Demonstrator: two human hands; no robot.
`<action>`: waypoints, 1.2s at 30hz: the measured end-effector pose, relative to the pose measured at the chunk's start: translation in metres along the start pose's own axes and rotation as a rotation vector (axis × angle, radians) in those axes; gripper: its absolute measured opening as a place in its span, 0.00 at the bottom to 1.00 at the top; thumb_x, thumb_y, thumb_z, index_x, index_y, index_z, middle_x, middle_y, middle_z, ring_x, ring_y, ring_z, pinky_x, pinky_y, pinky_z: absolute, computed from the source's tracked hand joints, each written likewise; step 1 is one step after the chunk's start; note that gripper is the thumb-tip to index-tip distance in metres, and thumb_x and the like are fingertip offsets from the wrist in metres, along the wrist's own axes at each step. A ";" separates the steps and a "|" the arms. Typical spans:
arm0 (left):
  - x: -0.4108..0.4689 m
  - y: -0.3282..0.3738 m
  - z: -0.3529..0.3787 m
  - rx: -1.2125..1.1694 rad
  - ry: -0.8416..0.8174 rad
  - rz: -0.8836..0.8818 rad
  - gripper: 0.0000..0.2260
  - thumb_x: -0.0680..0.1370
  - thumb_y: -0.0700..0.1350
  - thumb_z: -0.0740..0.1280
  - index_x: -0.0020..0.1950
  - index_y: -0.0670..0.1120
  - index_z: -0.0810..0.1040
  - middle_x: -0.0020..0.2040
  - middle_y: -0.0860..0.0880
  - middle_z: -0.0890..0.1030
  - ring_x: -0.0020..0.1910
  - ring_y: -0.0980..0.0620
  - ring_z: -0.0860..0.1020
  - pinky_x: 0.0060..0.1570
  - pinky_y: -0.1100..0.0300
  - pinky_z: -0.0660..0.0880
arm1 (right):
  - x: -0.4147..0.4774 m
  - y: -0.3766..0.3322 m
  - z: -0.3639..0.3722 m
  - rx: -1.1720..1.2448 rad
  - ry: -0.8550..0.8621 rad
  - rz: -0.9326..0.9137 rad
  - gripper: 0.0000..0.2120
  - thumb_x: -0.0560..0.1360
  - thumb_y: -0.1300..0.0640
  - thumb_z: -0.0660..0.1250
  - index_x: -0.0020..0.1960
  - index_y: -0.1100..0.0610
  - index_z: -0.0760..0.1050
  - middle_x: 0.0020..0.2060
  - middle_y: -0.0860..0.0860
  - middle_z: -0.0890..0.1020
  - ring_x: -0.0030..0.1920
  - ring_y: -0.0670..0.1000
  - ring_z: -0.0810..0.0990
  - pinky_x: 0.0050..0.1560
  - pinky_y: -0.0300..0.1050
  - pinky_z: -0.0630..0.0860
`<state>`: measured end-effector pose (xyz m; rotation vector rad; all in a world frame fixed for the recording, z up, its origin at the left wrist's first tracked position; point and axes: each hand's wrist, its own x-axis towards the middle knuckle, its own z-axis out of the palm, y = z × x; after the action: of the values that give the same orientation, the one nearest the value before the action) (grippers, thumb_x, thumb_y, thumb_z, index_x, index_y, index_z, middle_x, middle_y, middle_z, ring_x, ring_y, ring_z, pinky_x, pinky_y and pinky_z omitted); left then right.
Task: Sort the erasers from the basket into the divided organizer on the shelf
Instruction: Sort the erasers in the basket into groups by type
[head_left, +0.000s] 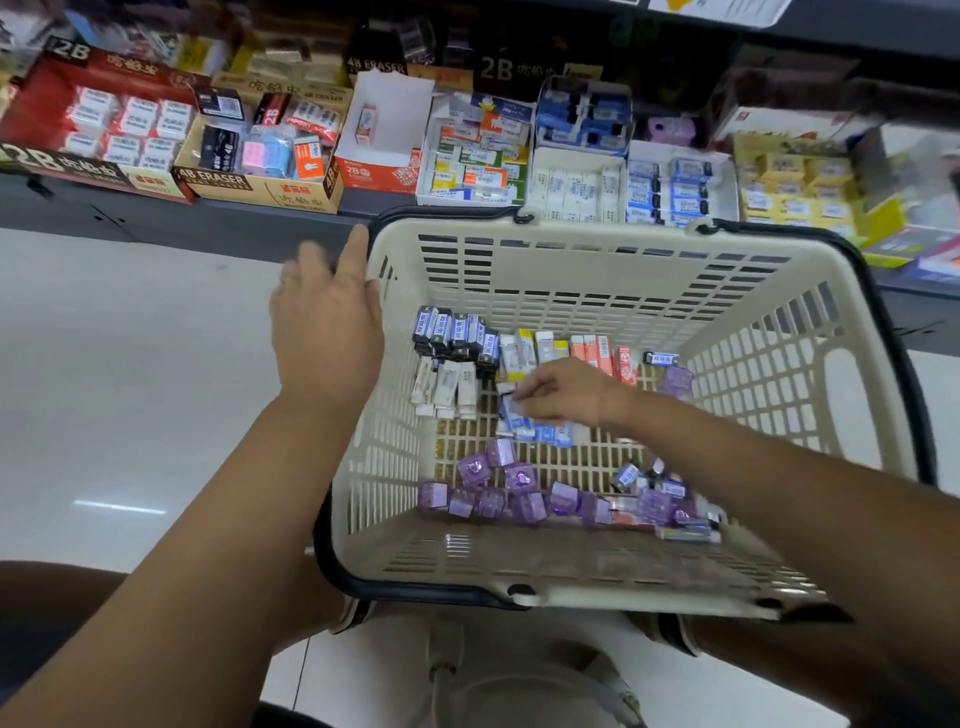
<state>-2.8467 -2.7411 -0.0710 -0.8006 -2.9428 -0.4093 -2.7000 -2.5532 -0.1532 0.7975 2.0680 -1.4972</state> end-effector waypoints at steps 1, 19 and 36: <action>-0.001 0.008 -0.001 0.060 0.078 0.037 0.21 0.80 0.43 0.61 0.74 0.45 0.66 0.56 0.38 0.73 0.55 0.38 0.71 0.52 0.46 0.68 | -0.010 0.013 -0.020 -0.088 -0.046 0.021 0.05 0.73 0.61 0.71 0.49 0.58 0.79 0.43 0.52 0.82 0.44 0.50 0.80 0.48 0.40 0.78; -0.104 0.134 0.141 -0.097 -1.263 0.604 0.14 0.79 0.48 0.65 0.64 0.48 0.78 0.61 0.44 0.79 0.58 0.44 0.77 0.55 0.57 0.72 | -0.048 0.120 -0.021 -0.829 -0.239 -0.037 0.14 0.73 0.54 0.69 0.57 0.56 0.76 0.46 0.50 0.77 0.48 0.52 0.76 0.47 0.43 0.73; -0.092 0.095 0.137 -0.175 -1.388 0.484 0.16 0.81 0.50 0.61 0.69 0.51 0.74 0.69 0.51 0.74 0.66 0.50 0.72 0.58 0.64 0.64 | -0.037 0.109 -0.016 -0.910 -0.442 0.141 0.16 0.76 0.57 0.65 0.60 0.65 0.75 0.55 0.61 0.80 0.52 0.59 0.79 0.49 0.49 0.75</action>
<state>-2.7180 -2.6705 -0.1925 -2.6015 -3.4977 -0.0144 -2.5983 -2.5185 -0.1982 0.2102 1.9748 -0.4623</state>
